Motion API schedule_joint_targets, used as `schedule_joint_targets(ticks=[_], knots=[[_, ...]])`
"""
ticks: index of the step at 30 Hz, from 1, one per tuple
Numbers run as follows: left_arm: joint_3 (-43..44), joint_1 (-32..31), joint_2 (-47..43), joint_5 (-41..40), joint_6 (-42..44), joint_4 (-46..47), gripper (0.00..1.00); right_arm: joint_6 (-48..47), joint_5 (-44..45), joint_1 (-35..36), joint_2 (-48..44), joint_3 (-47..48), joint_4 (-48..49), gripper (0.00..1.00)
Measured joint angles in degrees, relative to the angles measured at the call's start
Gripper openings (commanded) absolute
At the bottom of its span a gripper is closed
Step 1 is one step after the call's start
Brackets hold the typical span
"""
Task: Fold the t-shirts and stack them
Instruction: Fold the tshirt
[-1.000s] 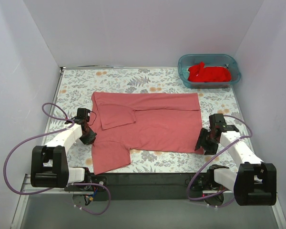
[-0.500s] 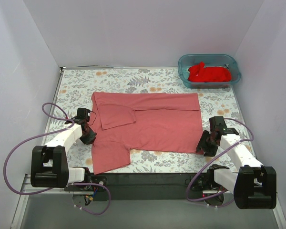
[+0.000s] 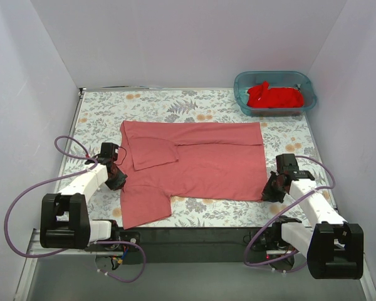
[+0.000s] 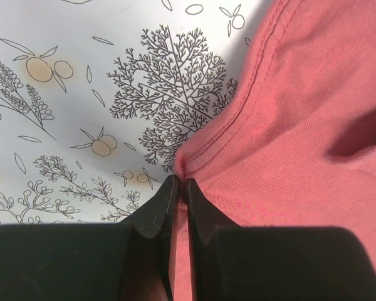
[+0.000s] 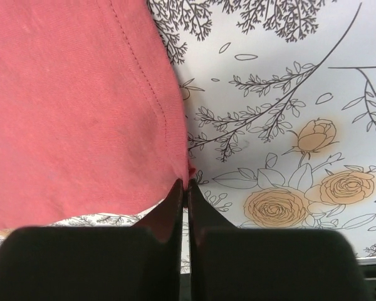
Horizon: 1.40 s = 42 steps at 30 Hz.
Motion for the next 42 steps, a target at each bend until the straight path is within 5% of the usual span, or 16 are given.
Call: schedule_joint_targets(ticks=[10, 22, 42], knots=[[1.0, 0.0, -1.4, 0.2, -1.2, -1.6, 0.0, -1.0, 1.0, -0.9, -0.4, 5.0, -3.3, 0.01], [12.9, 0.5, -1.2, 1.7, -0.4, -6.2, 0.0, -2.9, -2.1, -1.1, 7.8, 18.3, -4.2, 0.01], [24.5, 3.8, 11.0, 4.8, 0.5, -6.4, 0.0, -7.1, -1.4, -3.4, 23.5, 31.2, 1.0, 0.01]])
